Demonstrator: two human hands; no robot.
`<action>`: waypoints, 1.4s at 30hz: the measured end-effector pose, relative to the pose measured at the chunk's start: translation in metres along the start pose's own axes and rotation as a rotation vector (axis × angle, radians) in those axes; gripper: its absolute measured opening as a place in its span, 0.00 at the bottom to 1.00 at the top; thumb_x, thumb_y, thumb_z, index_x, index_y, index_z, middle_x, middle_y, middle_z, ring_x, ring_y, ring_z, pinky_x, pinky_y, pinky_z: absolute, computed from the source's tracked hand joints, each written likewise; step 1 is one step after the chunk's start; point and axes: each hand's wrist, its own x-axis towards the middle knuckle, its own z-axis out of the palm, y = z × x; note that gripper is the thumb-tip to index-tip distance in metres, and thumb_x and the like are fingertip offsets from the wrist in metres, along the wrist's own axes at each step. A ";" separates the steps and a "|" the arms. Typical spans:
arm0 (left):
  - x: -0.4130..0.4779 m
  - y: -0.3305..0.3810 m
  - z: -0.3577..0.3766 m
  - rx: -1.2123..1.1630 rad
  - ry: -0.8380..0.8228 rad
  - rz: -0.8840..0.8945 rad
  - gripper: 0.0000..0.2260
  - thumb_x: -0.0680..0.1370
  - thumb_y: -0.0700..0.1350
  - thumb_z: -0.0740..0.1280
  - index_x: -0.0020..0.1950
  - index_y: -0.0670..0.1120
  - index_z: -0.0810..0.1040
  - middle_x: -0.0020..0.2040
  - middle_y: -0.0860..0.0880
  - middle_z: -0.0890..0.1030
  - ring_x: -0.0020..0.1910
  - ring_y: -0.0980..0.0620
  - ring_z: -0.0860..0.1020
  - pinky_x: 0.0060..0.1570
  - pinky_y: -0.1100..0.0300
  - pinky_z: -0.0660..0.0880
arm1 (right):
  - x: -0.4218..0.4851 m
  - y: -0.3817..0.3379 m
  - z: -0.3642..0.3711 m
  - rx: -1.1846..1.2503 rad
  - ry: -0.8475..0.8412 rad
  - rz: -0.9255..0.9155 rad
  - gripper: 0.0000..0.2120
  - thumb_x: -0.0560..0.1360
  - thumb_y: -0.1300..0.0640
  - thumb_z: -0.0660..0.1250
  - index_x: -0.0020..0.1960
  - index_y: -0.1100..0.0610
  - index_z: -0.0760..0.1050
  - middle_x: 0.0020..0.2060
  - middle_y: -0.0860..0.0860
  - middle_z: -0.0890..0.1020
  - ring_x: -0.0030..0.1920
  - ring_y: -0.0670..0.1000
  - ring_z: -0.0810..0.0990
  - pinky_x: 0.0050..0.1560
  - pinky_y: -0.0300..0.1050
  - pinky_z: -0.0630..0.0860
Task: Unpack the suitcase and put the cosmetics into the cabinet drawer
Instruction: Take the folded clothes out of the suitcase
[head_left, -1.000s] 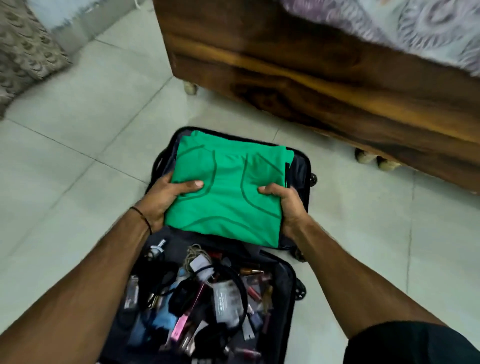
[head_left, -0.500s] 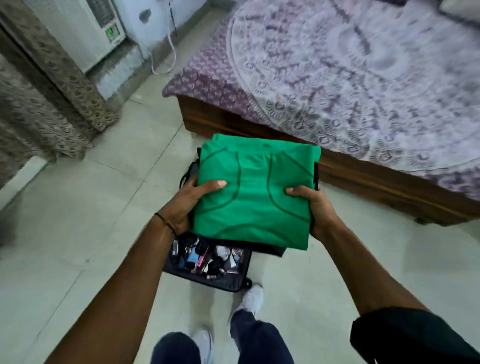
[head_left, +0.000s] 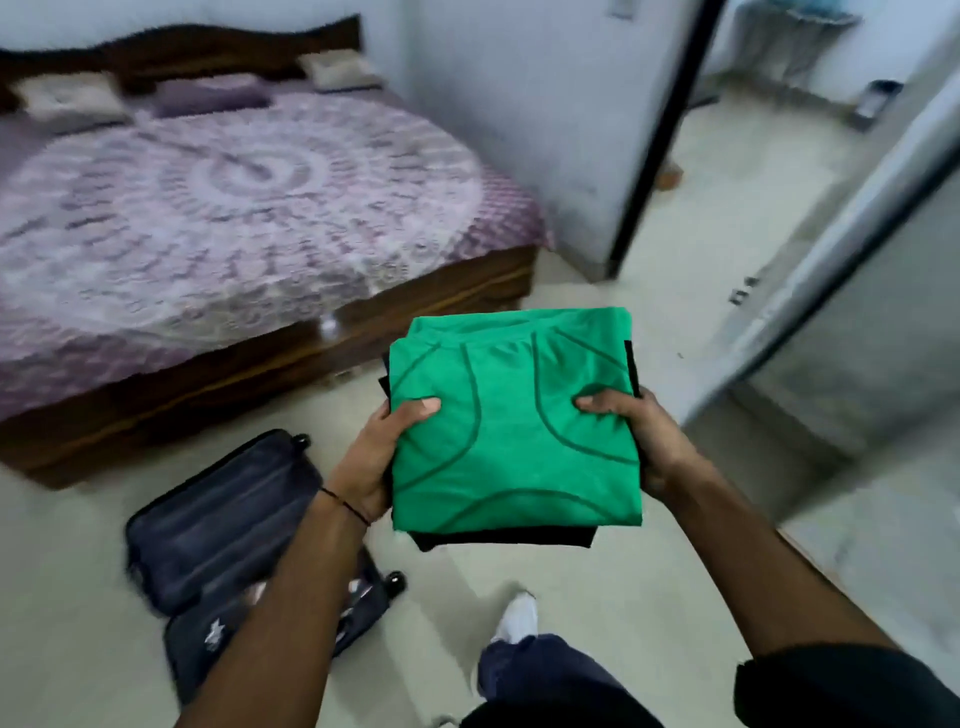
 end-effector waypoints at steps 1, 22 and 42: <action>0.009 -0.010 0.040 0.041 -0.077 -0.023 0.19 0.76 0.42 0.68 0.67 0.44 0.76 0.62 0.43 0.81 0.58 0.42 0.81 0.55 0.51 0.80 | -0.023 -0.008 -0.038 0.030 0.078 -0.048 0.26 0.65 0.63 0.73 0.63 0.64 0.78 0.59 0.62 0.82 0.58 0.64 0.82 0.65 0.61 0.75; 0.020 -0.281 0.704 0.341 -0.907 -0.185 0.17 0.76 0.39 0.69 0.65 0.41 0.77 0.58 0.41 0.83 0.55 0.41 0.82 0.56 0.47 0.79 | -0.413 -0.119 -0.560 0.108 1.070 -0.451 0.18 0.73 0.69 0.70 0.61 0.59 0.76 0.53 0.58 0.86 0.48 0.57 0.86 0.48 0.50 0.83; 0.112 -0.265 1.165 0.361 -1.177 -0.069 0.16 0.75 0.44 0.71 0.62 0.41 0.80 0.54 0.42 0.84 0.50 0.45 0.84 0.45 0.55 0.81 | -0.480 -0.413 -0.841 0.081 1.167 -0.547 0.09 0.77 0.63 0.64 0.54 0.60 0.81 0.45 0.55 0.87 0.41 0.53 0.87 0.40 0.43 0.83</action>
